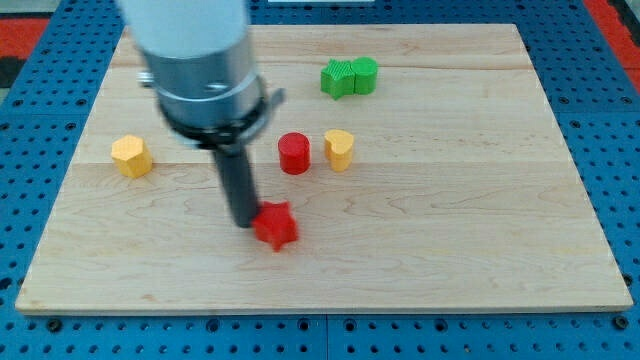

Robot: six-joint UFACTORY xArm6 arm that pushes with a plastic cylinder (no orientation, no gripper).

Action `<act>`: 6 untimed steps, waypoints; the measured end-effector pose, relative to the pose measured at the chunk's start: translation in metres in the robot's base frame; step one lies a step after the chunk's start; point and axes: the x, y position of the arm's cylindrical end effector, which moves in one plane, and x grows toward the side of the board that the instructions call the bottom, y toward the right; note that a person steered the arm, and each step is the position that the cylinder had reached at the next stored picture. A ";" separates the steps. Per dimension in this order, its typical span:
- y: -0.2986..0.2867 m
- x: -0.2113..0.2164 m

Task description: Nudge the red circle a bit down

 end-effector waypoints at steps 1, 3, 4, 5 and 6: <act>0.055 0.007; -0.002 -0.015; -0.026 -0.069; -0.036 -0.125; 0.002 -0.141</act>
